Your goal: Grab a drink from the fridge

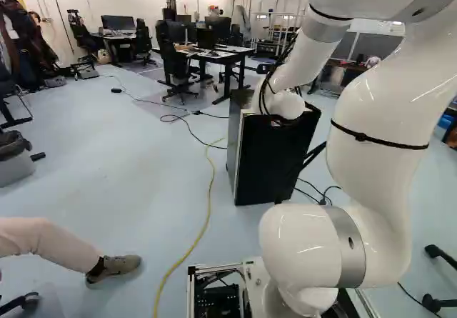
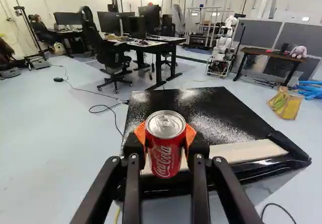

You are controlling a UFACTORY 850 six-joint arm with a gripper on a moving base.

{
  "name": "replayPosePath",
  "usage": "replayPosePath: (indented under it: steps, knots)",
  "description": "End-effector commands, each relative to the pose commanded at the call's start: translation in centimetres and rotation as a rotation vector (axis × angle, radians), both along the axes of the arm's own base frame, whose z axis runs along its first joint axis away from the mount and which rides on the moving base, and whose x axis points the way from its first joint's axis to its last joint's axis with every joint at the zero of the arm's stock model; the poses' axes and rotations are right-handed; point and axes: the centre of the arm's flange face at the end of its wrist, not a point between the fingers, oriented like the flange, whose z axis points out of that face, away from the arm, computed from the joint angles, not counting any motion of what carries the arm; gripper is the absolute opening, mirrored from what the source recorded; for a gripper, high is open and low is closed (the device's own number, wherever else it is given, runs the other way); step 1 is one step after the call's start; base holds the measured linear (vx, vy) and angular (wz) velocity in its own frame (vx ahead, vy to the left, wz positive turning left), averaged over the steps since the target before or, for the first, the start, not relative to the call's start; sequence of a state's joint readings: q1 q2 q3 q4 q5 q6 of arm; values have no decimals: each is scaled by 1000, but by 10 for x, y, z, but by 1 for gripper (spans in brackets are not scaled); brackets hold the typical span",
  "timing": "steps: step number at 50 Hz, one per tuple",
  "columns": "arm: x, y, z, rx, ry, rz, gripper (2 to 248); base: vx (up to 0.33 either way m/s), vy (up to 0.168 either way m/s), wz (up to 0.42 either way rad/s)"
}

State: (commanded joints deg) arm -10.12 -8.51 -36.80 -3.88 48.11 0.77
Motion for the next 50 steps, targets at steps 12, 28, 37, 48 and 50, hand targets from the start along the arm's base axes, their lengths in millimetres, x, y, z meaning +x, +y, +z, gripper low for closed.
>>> replayPosePath:
  steps: [12, 28, 37, 48, 50]
  knots:
    - [-37, 21, -6, 7, 17, 23, 94, 0, 0, 0]
    - [-90, 45, -19, 14, 41, 55, 94, 0, 0, 0]
    - [-116, 55, -26, 17, 53, 70, 94, 0, 0, 0]
    - [-143, 64, -35, 20, 65, 86, 94, 0, 0, 0]
    - [-147, 66, -37, 21, 67, 88, 94, 0, 0, 0]
